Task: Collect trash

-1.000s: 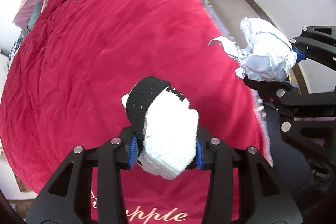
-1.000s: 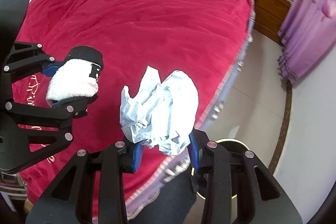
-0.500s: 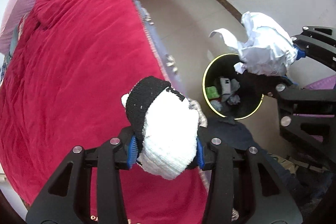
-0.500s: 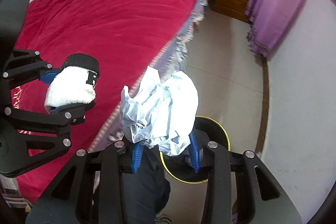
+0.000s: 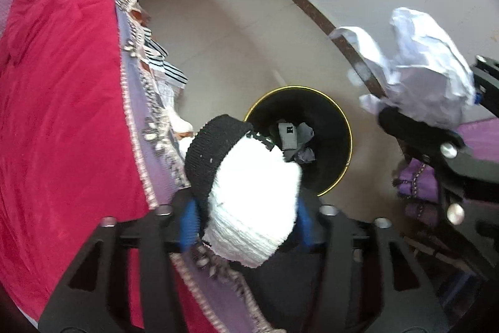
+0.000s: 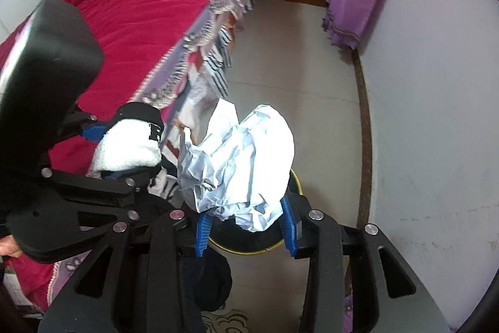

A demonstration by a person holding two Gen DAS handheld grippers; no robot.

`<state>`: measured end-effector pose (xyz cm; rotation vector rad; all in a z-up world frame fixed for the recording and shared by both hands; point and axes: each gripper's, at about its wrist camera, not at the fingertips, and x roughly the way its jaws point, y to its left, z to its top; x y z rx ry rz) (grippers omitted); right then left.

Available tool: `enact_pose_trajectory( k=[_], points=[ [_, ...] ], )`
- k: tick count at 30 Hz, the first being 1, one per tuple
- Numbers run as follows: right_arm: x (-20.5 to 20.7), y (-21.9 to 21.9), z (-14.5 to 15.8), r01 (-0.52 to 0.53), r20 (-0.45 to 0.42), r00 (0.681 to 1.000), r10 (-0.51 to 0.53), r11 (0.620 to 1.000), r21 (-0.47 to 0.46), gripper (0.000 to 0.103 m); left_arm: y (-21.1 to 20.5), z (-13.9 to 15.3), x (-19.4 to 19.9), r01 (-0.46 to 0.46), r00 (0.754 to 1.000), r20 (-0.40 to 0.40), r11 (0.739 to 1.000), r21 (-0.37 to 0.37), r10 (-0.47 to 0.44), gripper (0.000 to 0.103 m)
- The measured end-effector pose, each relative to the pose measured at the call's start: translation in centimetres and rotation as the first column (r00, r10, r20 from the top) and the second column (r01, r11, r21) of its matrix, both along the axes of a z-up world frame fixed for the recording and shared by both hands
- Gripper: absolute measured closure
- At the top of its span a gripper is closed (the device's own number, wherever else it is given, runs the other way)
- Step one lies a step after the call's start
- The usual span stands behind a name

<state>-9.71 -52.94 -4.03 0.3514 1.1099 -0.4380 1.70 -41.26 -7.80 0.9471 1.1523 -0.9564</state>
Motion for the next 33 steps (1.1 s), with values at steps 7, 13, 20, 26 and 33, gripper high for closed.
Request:
enact_pose_trajectory(
  k=[7, 13, 20, 26, 33],
  points=[
    [-0.6, -1.2, -2.6, 0.019, -0.040, 0.999, -0.018, 0.999, 0.034, 0.068, -1.1, -2.9, -0.6, -0.013, 1.000, 0.003, 0.997, 0.078, 0.012, 0.031],
    [0.0, -1.8, -4.7, 0.021, -0.081, 0.997, -0.017, 0.999, 0.046, 0.064, -0.5, -2.8, -1.1, -0.026, 1.000, -0.005, 0.997, 0.074, 0.026, 0.023],
    [0.2, -1.6, -8.1, 0.004, -0.164, 0.986, 0.006, 0.998, 0.060, 0.053, 1.4, -3.3, -1.0, -0.053, 0.999, 0.002, 0.995, 0.086, 0.053, 0.019],
    [0.0, -0.9, -9.1, -0.005, -0.195, 0.981, 0.017, 0.998, 0.059, 0.042, 2.5, -4.4, -1.4, -0.063, 0.998, -0.009, 0.993, 0.104, 0.064, 0.019],
    [-0.6, 0.3, -8.4, -0.023, -0.204, 0.979, 0.030, 0.999, 0.037, 0.038, 2.5, -4.7, -2.7, -0.067, 0.996, -0.049, 0.994, 0.086, 0.072, 0.019]
  ],
)
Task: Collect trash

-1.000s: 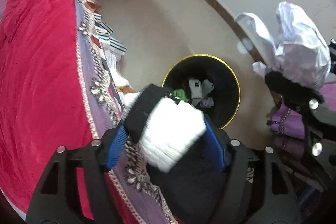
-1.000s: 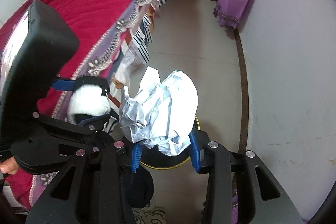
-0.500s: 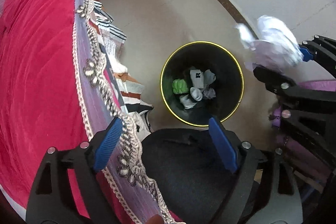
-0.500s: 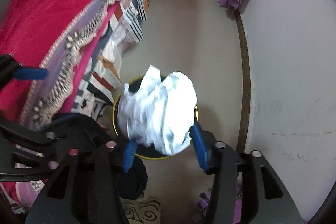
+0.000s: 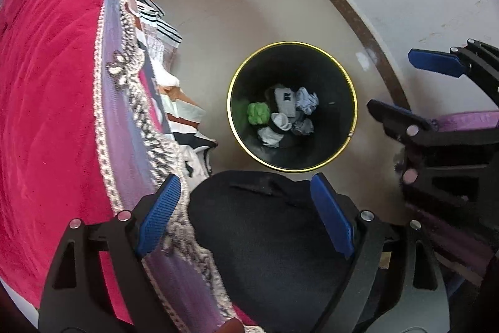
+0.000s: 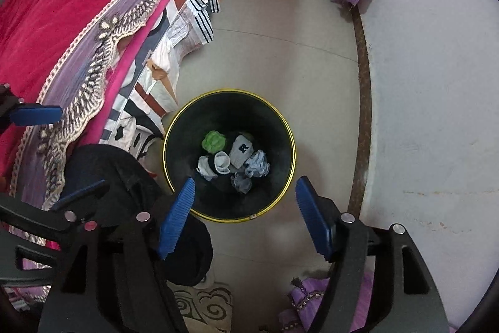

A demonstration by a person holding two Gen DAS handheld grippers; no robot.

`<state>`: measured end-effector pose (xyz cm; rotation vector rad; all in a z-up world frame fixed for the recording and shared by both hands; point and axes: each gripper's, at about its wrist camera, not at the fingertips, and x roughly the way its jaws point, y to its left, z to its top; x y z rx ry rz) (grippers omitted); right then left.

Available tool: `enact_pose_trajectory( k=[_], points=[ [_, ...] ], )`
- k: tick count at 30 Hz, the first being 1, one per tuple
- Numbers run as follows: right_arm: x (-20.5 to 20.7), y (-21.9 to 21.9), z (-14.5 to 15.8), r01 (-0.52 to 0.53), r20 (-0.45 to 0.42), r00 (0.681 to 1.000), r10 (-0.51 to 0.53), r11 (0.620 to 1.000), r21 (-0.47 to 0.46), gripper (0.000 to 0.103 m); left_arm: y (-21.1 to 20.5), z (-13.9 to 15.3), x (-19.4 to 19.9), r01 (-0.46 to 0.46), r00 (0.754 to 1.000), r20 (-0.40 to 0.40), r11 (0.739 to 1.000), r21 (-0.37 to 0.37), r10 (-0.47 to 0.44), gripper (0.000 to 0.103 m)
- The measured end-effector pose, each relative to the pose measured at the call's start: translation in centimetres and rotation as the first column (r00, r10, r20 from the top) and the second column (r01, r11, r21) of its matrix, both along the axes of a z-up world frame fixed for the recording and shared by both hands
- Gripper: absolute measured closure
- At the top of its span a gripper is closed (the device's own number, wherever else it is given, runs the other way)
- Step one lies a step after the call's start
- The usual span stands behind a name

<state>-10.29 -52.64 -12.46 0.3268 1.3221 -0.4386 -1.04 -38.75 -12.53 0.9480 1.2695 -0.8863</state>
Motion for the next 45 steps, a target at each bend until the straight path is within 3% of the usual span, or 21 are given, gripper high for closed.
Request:
enact_pose_trajectory(
  k=[16, 45],
  points=[
    [-1.4, 0.7, 0.8, 0.003, -0.033, 0.999, -0.005, 0.997, -0.073, 0.026, 0.5, 1.5, -1.0, -0.010, 0.999, 0.038, 0.998, -0.058, 0.012, 0.019],
    [-1.1, 1.3, 1.0, -0.001, -0.033, 0.999, -0.001, 0.998, -0.067, 0.025, 0.8, 2.0, -0.9, -0.032, 0.999, 0.032, 0.997, -0.069, 0.034, 0.016]
  ],
)
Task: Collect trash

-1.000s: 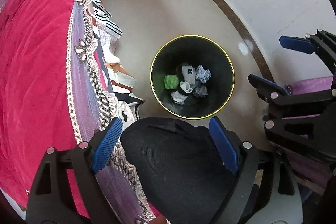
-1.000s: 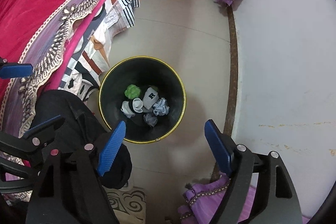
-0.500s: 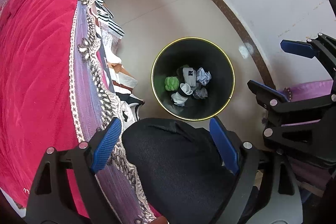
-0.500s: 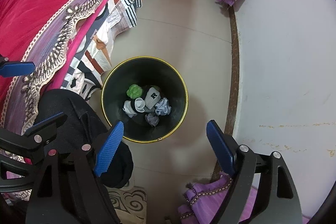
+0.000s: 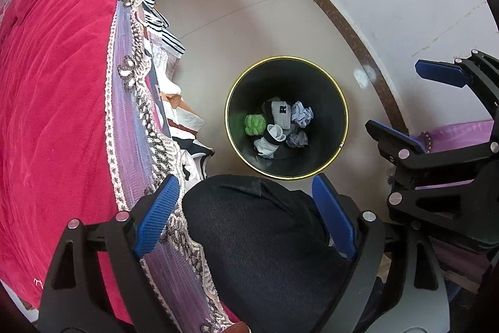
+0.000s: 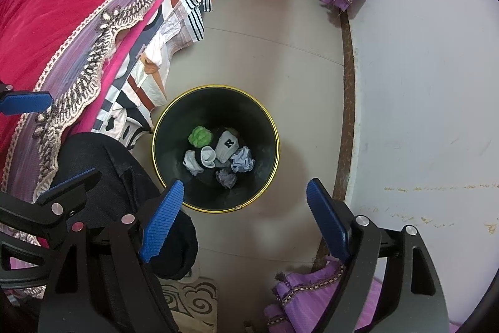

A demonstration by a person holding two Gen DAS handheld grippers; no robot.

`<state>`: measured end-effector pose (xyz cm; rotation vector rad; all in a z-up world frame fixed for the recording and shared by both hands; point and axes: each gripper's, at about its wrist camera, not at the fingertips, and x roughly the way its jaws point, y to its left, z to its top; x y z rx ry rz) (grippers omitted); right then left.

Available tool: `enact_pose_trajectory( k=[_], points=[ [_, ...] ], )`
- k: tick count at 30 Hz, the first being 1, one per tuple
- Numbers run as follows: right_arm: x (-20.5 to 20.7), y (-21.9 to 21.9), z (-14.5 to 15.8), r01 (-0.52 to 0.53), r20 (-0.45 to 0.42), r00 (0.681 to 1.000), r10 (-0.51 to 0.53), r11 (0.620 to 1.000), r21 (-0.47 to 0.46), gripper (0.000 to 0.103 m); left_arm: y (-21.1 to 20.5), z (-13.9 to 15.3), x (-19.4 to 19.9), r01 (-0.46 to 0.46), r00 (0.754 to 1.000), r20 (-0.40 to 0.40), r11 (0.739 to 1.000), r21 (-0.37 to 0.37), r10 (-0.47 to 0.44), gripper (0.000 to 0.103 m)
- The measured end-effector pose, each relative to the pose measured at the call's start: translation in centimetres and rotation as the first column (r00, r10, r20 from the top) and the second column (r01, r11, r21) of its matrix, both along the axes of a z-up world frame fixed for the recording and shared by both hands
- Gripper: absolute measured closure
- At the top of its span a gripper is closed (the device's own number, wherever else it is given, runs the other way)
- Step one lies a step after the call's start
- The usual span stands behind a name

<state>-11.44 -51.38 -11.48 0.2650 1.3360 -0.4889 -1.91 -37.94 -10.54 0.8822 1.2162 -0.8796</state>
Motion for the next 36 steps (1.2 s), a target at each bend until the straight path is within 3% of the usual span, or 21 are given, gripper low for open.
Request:
enact_pose_trajectory(
  k=[36],
  points=[
    [-0.13, 0.03, 0.46, 0.000, -0.011, 1.000, 0.000, 1.000, -0.007, 0.022, 0.05, 0.16, -0.36, -0.003, 1.000, 0.010, 1.000, -0.002, 0.003, 0.016]
  ],
)
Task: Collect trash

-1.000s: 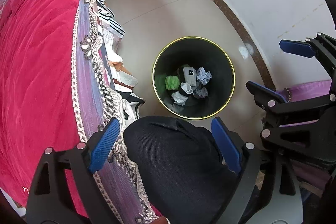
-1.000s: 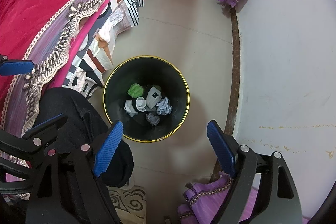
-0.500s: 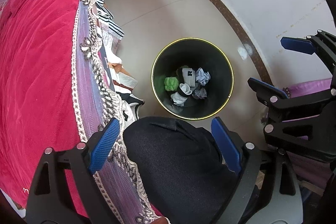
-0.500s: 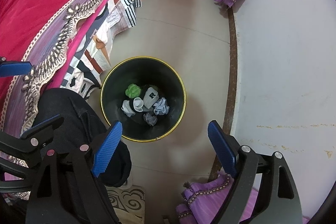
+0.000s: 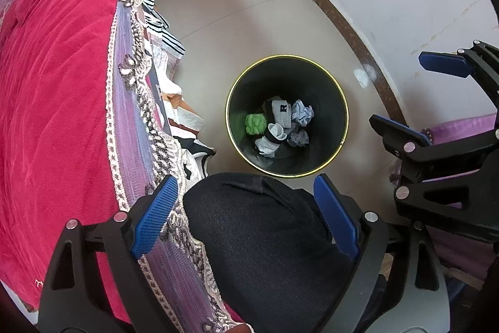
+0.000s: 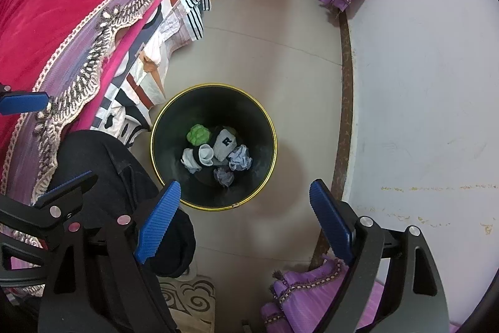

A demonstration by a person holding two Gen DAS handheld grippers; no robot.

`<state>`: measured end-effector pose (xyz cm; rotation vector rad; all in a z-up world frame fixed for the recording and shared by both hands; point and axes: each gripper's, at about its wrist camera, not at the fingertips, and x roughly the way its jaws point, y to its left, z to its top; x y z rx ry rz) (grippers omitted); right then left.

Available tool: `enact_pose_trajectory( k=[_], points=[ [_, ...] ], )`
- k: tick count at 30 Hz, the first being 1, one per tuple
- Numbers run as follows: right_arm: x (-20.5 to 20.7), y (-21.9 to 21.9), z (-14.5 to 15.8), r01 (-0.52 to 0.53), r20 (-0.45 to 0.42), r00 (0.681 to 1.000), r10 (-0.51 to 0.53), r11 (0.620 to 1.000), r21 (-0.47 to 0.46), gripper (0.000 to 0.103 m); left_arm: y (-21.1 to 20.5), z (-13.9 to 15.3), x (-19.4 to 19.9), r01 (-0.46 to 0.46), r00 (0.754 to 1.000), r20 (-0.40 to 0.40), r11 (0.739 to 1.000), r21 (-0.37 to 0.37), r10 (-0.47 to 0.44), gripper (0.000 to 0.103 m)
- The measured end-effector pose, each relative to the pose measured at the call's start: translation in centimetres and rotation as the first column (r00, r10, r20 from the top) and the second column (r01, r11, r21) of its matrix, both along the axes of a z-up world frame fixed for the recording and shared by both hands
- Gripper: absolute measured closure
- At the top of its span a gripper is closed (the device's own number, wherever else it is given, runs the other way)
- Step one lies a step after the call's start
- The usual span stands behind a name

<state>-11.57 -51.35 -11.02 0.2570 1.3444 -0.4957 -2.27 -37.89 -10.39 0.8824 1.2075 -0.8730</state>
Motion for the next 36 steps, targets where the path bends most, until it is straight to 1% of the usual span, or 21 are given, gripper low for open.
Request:
enact_pose_trajectory(
  k=[11, 15, 22, 25, 27, 31, 36],
  points=[
    [0.1, 0.0, -0.2, -0.002, 0.001, 1.000, 0.002, 1.000, 0.000, 0.021, 0.1, -0.9, 0.4, -0.017, 1.000, -0.023, 1.000, 0.007, 0.017, 0.016],
    [0.0, -0.1, -0.4, 0.005, 0.004, 1.000, -0.006, 1.000, 0.004, 0.020, 0.1, -1.4, 0.7, -0.030, 0.998, -0.047, 1.000, 0.009, 0.030, 0.016],
    [0.0, -0.2, -0.8, 0.010, 0.000, 1.000, -0.010, 1.000, 0.009, 0.020, 0.4, -1.6, 0.7, -0.039, 0.999, -0.010, 0.999, -0.008, 0.039, 0.016],
    [0.0, -0.1, -0.9, 0.008, 0.000, 1.000, -0.008, 1.000, 0.012, 0.020, 0.5, -1.8, 0.5, -0.037, 0.999, 0.002, 0.999, 0.006, 0.037, 0.016],
    [0.0, 0.1, -0.9, -0.001, -0.005, 1.000, 0.001, 1.000, 0.010, 0.020, 0.6, -1.9, 0.3, -0.031, 0.999, 0.005, 0.999, 0.014, 0.031, 0.013],
    [0.0, 0.2, -1.1, -0.005, -0.011, 1.000, 0.005, 1.000, 0.006, 0.018, 0.7, -1.9, 0.2, -0.031, 0.999, 0.019, 0.999, 0.034, 0.030, 0.012],
    [0.0, 0.4, -1.2, -0.010, -0.020, 1.000, 0.010, 1.000, 0.006, 0.016, 0.8, -1.4, -0.1, -0.022, 0.998, 0.052, 0.999, 0.028, 0.021, 0.011]
  ],
)
